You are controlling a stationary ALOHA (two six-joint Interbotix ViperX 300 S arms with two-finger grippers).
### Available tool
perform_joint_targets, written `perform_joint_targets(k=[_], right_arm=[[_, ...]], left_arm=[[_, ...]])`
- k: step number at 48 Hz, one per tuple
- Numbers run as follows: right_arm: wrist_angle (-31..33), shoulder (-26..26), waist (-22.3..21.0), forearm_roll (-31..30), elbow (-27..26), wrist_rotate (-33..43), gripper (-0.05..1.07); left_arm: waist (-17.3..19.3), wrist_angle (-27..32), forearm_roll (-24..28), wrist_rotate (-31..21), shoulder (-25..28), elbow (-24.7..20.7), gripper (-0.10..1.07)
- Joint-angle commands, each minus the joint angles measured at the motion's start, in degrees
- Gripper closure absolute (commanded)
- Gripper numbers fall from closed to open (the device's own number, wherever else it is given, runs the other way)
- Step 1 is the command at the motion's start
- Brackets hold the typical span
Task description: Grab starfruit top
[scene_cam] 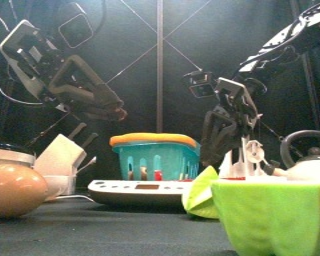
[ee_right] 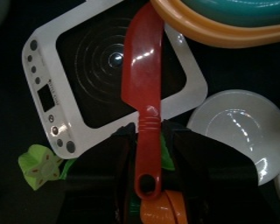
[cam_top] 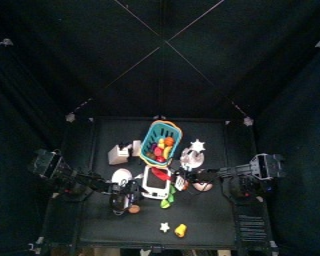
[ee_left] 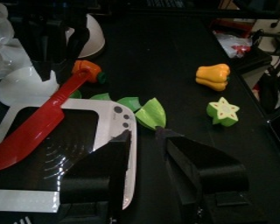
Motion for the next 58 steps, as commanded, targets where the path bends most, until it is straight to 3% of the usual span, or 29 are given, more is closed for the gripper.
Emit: perform_joint_targets(k=[1, 16, 21, 29, 43, 58], right_arm=[[0.5, -2.5, 1.7, -0.9, -1.6, -0.1, 0.31], [0.7, -2.1, 15.0, -13.1, -3.1, -0.2, 0.32], [0.8, -0.4, 17.2, -15.4, -4.8, -0.1, 0.31], [1.1, 3.2, 17.4, -14.5, -7.4, -0.2, 0.25], [1.1, 7.2, 17.8, -14.4, -9.9, -0.2, 0.02], [1.8, 10.5, 18.5, -15.0, -11.4, -0.3, 0.01]], left_arm=[[0.3, -0.7, 0.2, 0.0, -0.8, -0.6, 0.26], [0.3, -0.6, 0.0, 0.0, -3.2, 0.4, 0.26], [0.3, -0.6, 0.2, 0.1, -4.1, 1.1, 0.26], [0.3, -0.6, 0.4, -0.1, -6.5, 2.9, 0.26], [0.2, -0.6, 0.2, -0.2, -7.2, 4.0, 0.26], [0.3, -0.6, 0.2, -0.2, -7.1, 4.7, 0.26]])
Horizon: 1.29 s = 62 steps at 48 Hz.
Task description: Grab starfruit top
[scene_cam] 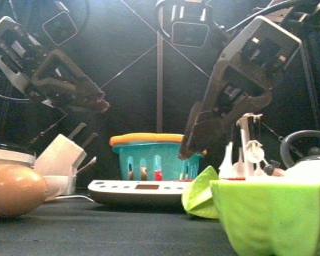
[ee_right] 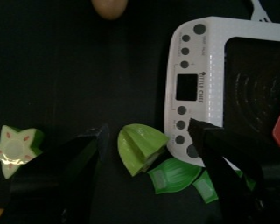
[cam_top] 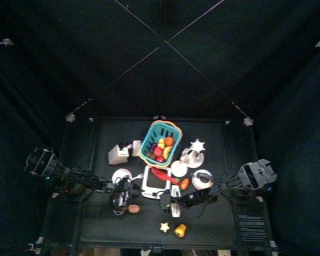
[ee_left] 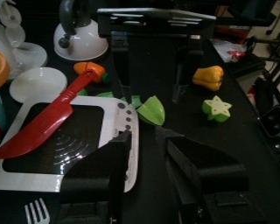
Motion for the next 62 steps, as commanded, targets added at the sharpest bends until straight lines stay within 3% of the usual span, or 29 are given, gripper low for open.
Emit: perform_joint_targets(k=[1, 62], right_arm=[[0.1, -0.1, 0.1, -0.3, -1.1, -0.2, 0.01], [0.1, 5.3, 2.6, 2.8, -1.4, -0.1, 0.02]], left_arm=[[0.2, -0.6, 0.0, 0.0, -0.4, -0.4, 0.26], [0.2, -0.6, 0.0, -0.2, 0.5, -0.5, 0.26]])
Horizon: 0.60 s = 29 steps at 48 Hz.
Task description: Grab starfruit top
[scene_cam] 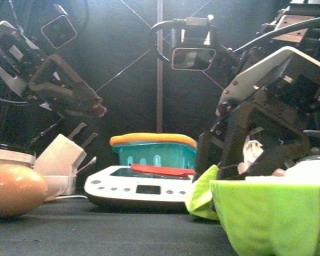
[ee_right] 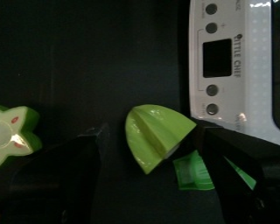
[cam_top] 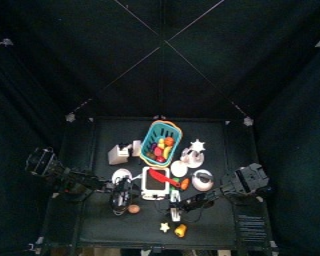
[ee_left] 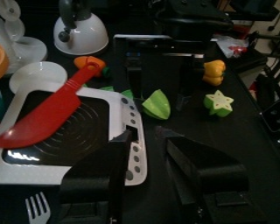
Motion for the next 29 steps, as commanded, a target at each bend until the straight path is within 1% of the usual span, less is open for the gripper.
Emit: perform_joint_targets(k=[1, 13, 18, 22, 29], right_arm=[[-0.1, -0.9, -0.2, 0.0, -0.8, 0.1, 0.02], [0.0, -1.1, -0.2, 0.0, -1.1, 0.1, 0.02], [0.0, -0.9, -0.4, 0.0, -1.6, 0.1, 0.06], [0.0, -0.9, -0.5, 0.0, -1.8, 0.1, 0.11], [-0.1, -0.9, -0.5, 0.0, -1.7, 0.2, 0.27]], left_arm=[[0.1, -0.6, 0.0, -0.1, 0.0, -1.1, 0.26], [0.1, -0.6, 0.0, -0.1, 0.0, -1.1, 0.26], [0.1, -0.6, 0.0, -0.1, 0.1, -1.1, 0.26], [0.1, -0.6, 0.0, -0.1, 0.0, -1.1, 0.26], [0.1, -0.6, 0.0, -0.1, 0.0, -1.1, 0.26]])
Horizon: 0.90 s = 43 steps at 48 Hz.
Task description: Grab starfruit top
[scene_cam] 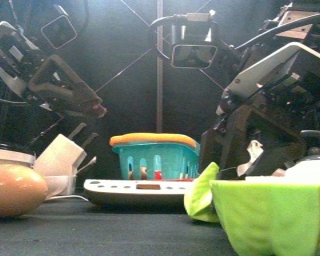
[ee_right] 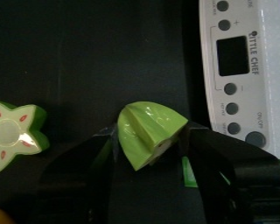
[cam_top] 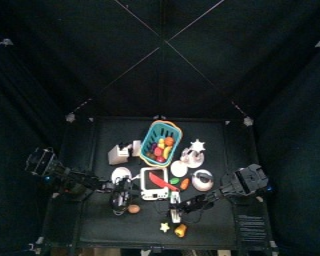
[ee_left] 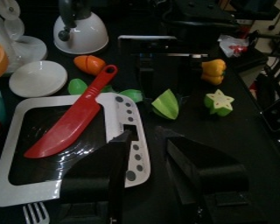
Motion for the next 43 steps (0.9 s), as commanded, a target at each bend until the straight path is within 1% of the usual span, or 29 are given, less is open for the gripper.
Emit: perform_joint_targets(k=[1, 8, 12, 23, 43], right_arm=[[-0.1, -1.1, -0.3, -0.1, -1.1, 0.1, 0.3], [0.2, -1.8, -0.4, 0.0, -1.1, 0.1, 0.43], [1.0, -2.9, -0.4, 0.0, -1.1, 0.1, 0.47], [2.6, -6.6, -0.6, -0.2, -1.0, 0.0, 0.47], [2.7, -7.0, -1.1, -0.4, -1.3, 0.0, 0.47]], left_arm=[[0.2, -0.6, 0.0, 0.0, -0.1, -1.1, 0.26], [0.2, -0.6, 0.0, 0.0, -0.1, -1.2, 0.26], [0.2, -0.6, 0.0, 0.0, -0.1, -1.4, 0.26], [0.2, -0.6, 0.0, 0.0, -0.1, -1.7, 0.26], [0.1, -0.6, 0.0, -0.1, -0.1, -1.8, 0.26]])
